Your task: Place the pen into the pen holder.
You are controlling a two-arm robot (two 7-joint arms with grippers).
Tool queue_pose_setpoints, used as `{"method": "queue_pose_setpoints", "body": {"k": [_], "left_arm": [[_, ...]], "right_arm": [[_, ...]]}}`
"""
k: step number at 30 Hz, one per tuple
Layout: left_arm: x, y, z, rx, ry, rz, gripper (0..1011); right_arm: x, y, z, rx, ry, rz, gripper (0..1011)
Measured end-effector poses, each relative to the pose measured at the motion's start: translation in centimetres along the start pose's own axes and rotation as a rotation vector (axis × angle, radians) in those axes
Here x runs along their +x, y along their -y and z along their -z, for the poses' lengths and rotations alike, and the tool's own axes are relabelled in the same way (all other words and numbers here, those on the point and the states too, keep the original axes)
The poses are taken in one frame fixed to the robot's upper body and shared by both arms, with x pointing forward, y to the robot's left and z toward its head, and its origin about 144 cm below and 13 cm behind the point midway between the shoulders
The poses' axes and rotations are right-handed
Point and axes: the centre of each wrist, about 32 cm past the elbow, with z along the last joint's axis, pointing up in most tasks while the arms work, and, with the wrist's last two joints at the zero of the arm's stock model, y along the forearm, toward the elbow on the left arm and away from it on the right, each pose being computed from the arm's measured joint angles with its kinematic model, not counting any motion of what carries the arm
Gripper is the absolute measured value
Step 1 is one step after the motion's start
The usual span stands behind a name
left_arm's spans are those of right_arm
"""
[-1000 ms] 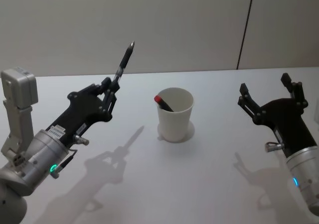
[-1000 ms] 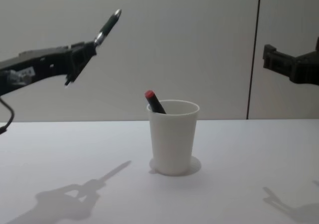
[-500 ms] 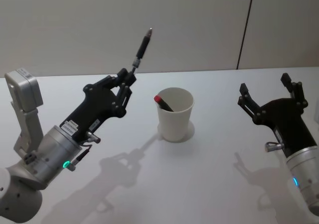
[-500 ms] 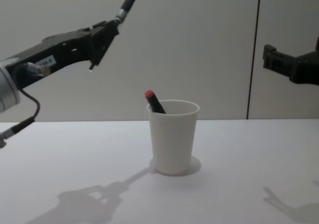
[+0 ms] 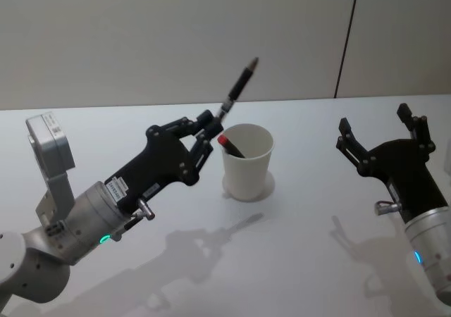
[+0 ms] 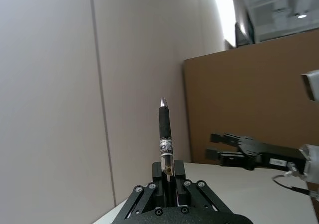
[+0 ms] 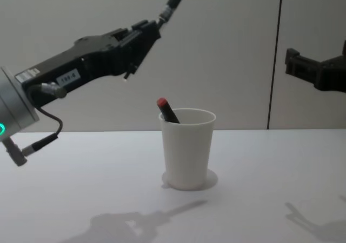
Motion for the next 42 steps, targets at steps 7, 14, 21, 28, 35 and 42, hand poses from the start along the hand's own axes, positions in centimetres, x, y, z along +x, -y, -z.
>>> {"method": "queue_pose_setpoints", "body": {"k": [7, 14, 21, 28, 35, 42], "left_arm": [[0.5, 0.1, 0.8, -0.014, 0.022, 0.09, 152], [0.8, 0.2, 1.2, -0.021, 0.036, 0.139, 152], [1.0, 0.3, 1.5, -0.024, 0.044, 0.168, 152], [1.1, 0.3, 1.6, -0.025, 0.048, 0.186, 152], [1.1, 0.3, 1.7, -0.026, 0.051, 0.195, 152], [1.2, 0.3, 1.7, -0.026, 0.053, 0.201, 152]], "right_arm": [[0.0, 0.0, 0.0, 0.0, 0.0, 0.0, 1002], [0.0, 0.0, 0.0, 0.0, 0.0, 0.0, 1001], [0.0, 0.0, 0.0, 0.0, 0.0, 0.0, 1002], [0.1, 0.0, 0.0, 0.004, -0.003, -0.015, 1002], [0.3, 0.1, 0.0, 0.014, -0.021, -0.063, 1002], [0.7, 0.1, -0.1, 0.031, -0.057, -0.145, 1001]]}}
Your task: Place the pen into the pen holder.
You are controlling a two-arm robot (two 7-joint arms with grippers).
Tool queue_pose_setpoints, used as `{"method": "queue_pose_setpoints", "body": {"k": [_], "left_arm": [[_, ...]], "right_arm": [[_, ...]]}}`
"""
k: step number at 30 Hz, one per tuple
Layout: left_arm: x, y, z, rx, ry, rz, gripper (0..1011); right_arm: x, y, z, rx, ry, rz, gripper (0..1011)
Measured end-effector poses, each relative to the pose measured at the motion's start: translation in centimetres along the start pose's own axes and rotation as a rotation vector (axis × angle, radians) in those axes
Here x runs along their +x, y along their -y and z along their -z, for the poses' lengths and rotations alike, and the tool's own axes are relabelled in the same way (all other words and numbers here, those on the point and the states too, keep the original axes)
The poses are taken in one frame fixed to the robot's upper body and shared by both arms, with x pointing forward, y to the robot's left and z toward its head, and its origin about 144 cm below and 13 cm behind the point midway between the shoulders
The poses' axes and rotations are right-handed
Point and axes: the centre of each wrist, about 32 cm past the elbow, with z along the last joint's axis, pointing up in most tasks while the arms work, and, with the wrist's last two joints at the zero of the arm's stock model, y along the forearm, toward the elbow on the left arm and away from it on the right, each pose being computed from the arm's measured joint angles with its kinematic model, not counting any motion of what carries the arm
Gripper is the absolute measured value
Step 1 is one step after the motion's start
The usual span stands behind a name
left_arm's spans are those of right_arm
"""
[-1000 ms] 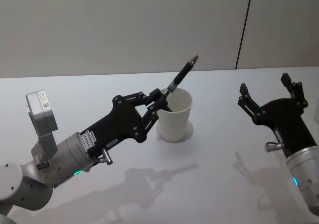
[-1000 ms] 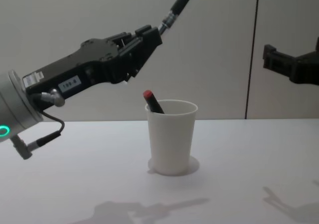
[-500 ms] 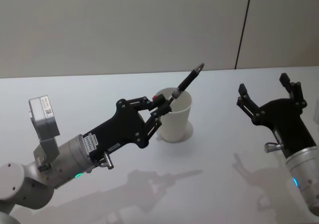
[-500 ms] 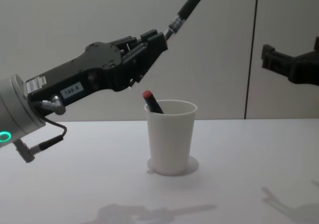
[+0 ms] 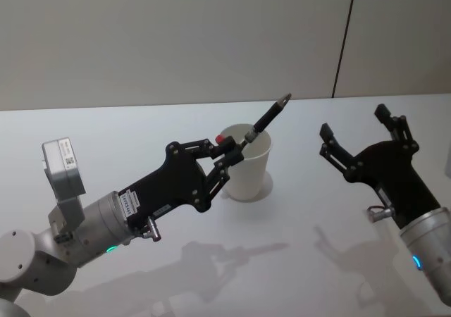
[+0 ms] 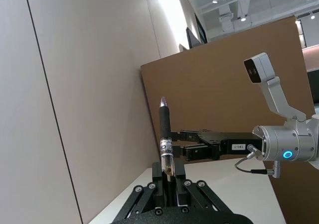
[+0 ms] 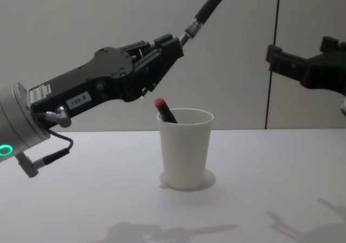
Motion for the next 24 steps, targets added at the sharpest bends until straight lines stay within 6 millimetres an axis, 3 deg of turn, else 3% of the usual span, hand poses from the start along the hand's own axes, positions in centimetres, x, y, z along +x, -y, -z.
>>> {"method": "queue_pose_setpoints", "body": {"k": [24], "left_arm": [[0.0, 0.0, 0.0, -0.001, 0.002, 0.005, 152]], "right_arm": [[1.2, -0.8, 0.0, 0.052, -0.206, -0.294, 1002]]}}
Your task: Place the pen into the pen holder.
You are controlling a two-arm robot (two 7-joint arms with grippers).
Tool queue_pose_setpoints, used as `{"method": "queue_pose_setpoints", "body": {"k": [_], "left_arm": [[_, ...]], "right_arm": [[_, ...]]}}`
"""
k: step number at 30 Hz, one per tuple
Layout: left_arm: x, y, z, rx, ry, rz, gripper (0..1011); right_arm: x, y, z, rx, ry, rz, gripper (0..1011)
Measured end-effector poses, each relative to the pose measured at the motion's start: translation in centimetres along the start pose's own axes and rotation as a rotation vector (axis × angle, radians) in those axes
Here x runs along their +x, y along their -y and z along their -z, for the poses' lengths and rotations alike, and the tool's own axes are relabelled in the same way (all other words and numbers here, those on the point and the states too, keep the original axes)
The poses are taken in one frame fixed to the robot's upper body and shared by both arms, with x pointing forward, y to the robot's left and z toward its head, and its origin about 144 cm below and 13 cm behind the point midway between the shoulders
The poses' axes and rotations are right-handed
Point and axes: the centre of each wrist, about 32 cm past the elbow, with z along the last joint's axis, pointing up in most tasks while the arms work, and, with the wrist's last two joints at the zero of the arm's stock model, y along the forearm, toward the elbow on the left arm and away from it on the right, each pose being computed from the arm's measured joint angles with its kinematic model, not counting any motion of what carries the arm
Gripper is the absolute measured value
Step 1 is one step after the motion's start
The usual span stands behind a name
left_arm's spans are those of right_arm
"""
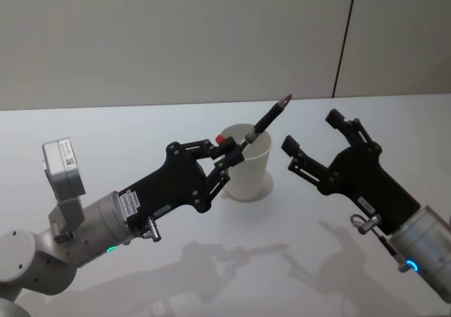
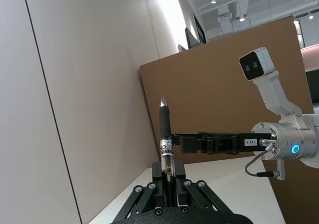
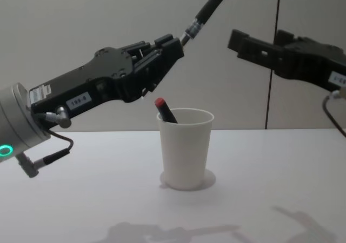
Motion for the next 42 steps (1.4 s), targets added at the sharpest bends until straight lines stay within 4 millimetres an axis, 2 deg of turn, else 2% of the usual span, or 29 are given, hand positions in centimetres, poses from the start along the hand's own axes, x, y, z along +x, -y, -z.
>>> {"method": "queue_pose_setpoints", "body": {"k": [11, 35, 42], "left_arm": [[0.0, 0.0, 0.0, 0.0, 0.0, 0.001, 152], [0.0, 0.0, 0.0, 0.0, 0.0, 0.001, 152], [0.0, 0.0, 0.0, 0.0, 0.0, 0.001, 152]], "right_arm": [[0.5, -1.2, 0.3, 0.041, -0.153, -0.113, 1001], [1.0, -3.8, 1.6, 0.121, -0.426, -0.228, 1000], [0.7, -4.4, 2.1, 0.113, -0.465, -0.25, 865]]}}
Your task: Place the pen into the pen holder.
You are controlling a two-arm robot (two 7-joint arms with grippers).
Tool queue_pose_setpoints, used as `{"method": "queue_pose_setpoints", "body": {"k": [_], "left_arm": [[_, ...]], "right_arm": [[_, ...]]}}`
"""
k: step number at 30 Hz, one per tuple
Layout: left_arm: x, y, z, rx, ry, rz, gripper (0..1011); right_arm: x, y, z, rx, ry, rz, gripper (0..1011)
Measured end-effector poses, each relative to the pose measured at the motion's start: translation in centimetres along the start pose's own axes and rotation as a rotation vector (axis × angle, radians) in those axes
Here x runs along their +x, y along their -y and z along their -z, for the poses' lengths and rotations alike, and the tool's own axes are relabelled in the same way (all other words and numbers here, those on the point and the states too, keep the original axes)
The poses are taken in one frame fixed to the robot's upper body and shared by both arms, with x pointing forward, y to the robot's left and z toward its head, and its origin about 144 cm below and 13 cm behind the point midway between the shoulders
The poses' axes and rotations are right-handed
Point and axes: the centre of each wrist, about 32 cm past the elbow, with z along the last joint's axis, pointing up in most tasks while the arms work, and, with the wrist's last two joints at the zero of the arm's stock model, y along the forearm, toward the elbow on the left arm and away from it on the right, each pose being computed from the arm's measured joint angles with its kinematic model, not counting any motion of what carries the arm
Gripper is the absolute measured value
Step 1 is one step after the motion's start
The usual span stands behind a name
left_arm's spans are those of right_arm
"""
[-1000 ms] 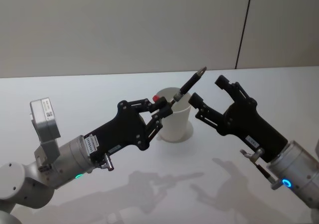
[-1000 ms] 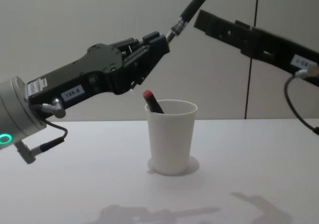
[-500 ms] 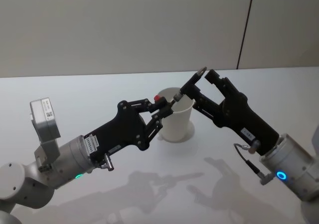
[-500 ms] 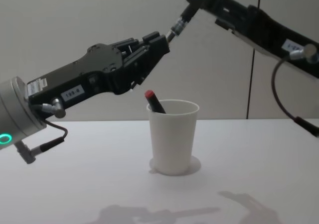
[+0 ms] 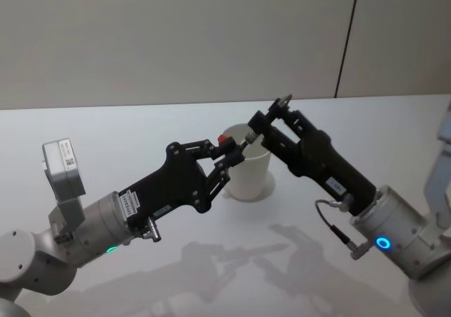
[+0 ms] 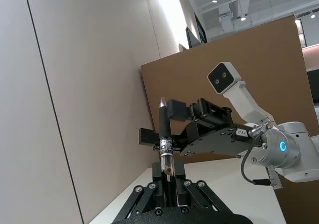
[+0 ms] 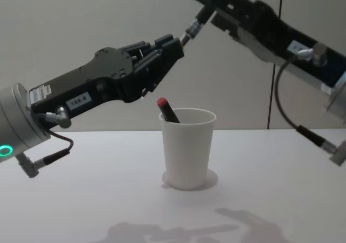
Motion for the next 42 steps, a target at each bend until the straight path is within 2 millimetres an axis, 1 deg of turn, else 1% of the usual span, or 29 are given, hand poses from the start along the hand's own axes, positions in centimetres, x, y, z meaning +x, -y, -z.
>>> {"method": "queue_pose_setpoints", "body": {"k": [1, 2, 4, 6, 7, 8, 9, 11, 12, 13, 14, 15, 18, 23, 42], "left_arm": [[0.0, 0.0, 0.0, 0.0, 0.0, 0.0, 152], [0.0, 0.0, 0.0, 0.0, 0.0, 0.0, 152], [0.0, 0.0, 0.0, 0.0, 0.0, 0.0, 152], [0.0, 0.0, 0.0, 0.0, 0.0, 0.0, 152], [0.0, 0.0, 0.0, 0.0, 0.0, 0.0, 152], [0.0, 0.0, 0.0, 0.0, 0.0, 0.0, 152], [0.0, 0.0, 0.0, 0.0, 0.0, 0.0, 152], [0.0, 0.0, 0.0, 0.0, 0.0, 0.0, 152], [0.0, 0.0, 0.0, 0.0, 0.0, 0.0, 152], [0.0, 0.0, 0.0, 0.0, 0.0, 0.0, 152], [0.0, 0.0, 0.0, 0.0, 0.0, 0.0, 152], [0.0, 0.0, 0.0, 0.0, 0.0, 0.0, 152], [0.0, 0.0, 0.0, 0.0, 0.0, 0.0, 152], [0.0, 0.0, 0.0, 0.0, 0.0, 0.0, 152], [0.0, 0.0, 0.0, -0.001, 0.0, 0.001, 155]], "right_arm": [[0.0, 0.0, 0.0, -0.002, -0.003, -0.001, 837], [0.0, -0.1, 0.1, -0.006, -0.007, -0.002, 786], [0.0, -0.3, 0.3, -0.014, -0.017, -0.005, 746], [0.0, -0.6, 0.5, -0.025, -0.026, -0.007, 668], [0.0, -0.7, 0.6, -0.028, -0.028, -0.008, 668], [0.0, -0.7, 0.7, -0.032, -0.03, -0.009, 629], [0.0, -0.9, 0.8, -0.037, -0.034, -0.011, 566], [0.0, -1.1, 0.9, -0.045, -0.038, -0.014, 533], [0.0, -1.2, 1.0, -0.049, -0.04, -0.016, 464], [-0.1, -1.2, 1.1, -0.051, -0.041, -0.017, 446], [-0.1, -1.4, 1.2, -0.056, -0.044, -0.02, 399], [-0.1, -1.4, 1.2, -0.058, -0.045, -0.021, 387], [-0.2, -1.6, 1.4, -0.066, -0.047, -0.025, 277], [-0.3, -1.8, 1.5, -0.073, -0.048, -0.028, 136], [-0.8, -2.1, 1.6, -0.081, -0.049, -0.039, 133]]}}
